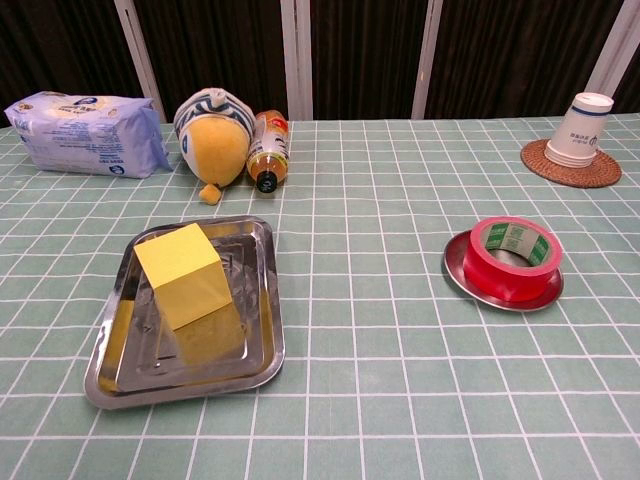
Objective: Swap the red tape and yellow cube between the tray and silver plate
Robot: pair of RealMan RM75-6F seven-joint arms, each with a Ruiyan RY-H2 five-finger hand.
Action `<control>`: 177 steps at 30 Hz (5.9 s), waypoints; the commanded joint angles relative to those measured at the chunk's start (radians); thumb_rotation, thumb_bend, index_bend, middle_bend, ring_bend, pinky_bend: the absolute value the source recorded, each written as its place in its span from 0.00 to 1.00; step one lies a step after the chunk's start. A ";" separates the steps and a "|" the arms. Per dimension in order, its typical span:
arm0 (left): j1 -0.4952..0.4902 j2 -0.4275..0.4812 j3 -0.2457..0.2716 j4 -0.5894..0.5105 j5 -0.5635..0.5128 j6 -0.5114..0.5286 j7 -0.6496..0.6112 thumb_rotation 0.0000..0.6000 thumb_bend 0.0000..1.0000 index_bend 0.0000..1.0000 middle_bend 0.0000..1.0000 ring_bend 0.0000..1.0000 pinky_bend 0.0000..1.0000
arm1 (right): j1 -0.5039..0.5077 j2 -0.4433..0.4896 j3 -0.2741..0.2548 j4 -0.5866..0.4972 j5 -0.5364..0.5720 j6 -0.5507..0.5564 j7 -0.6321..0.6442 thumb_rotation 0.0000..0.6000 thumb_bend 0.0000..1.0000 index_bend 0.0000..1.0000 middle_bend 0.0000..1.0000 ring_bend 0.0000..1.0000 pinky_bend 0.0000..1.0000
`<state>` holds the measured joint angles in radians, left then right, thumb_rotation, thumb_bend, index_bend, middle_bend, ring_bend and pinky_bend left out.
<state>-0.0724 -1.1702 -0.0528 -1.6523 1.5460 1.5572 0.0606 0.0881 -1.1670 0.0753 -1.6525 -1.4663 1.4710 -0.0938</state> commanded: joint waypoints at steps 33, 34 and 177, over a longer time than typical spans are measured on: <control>0.010 -0.007 -0.001 -0.018 -0.001 0.019 0.031 1.00 0.15 0.21 0.00 0.00 0.15 | 0.169 0.020 0.041 -0.144 0.075 -0.279 -0.046 1.00 0.03 0.00 0.00 0.00 0.00; 0.009 -0.009 -0.001 -0.018 -0.003 0.017 0.035 1.00 0.15 0.21 0.00 0.00 0.15 | 0.195 0.016 0.054 -0.150 0.099 -0.313 -0.064 1.00 0.03 0.00 0.00 0.00 0.00; -0.636 -0.215 -0.059 0.011 -0.295 -0.773 0.222 1.00 0.09 0.20 0.06 0.03 0.18 | 0.092 0.029 -0.120 -0.192 0.226 -0.030 -0.107 1.00 0.03 0.00 0.00 0.00 0.00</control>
<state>-0.7078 -1.3858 -0.1136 -1.6409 1.2520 0.7852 0.2818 0.1816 -1.1374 -0.0460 -1.8440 -1.2385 1.4401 -0.2018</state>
